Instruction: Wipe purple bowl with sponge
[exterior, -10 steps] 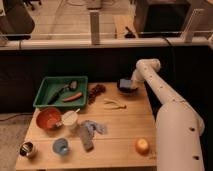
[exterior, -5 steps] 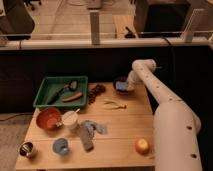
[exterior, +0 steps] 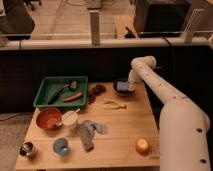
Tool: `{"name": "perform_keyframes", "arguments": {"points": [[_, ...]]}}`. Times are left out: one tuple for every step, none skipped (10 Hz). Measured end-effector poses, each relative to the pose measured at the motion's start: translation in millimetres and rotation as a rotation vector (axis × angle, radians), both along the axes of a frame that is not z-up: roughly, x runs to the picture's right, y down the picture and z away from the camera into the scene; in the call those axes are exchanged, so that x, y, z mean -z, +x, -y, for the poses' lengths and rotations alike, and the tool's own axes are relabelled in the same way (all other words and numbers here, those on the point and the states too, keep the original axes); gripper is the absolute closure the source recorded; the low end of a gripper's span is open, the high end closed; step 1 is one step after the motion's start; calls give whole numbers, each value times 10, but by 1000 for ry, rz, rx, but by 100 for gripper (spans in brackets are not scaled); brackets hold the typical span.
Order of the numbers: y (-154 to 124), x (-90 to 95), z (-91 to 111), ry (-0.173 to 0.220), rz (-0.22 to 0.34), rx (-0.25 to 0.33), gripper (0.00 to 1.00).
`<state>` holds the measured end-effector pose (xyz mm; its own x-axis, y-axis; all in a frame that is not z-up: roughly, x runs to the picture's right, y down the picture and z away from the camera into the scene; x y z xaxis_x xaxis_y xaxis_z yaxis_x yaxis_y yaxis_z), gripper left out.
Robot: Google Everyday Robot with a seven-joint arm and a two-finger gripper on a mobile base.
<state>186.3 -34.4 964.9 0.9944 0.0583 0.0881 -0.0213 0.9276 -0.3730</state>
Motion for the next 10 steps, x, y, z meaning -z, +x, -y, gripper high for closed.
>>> {"name": "perform_keyframes", "arguments": {"points": [[42,0,7,1,-13,4,100],[75,-31,25,6,-35,20,100],[68,-76,71,17,-40,27,100],[73,-100,104,26,-40,31,100],[69,-162,154,39,-35,36,100],[-15,-242,202,47,-17,36,100],[-112,-298,231,52,3,37,100],[-191,-341,217,51,24,41,100],[-261,-395,165,42,46,43,100],[-334,-439,103,28,64,44,100]]}}
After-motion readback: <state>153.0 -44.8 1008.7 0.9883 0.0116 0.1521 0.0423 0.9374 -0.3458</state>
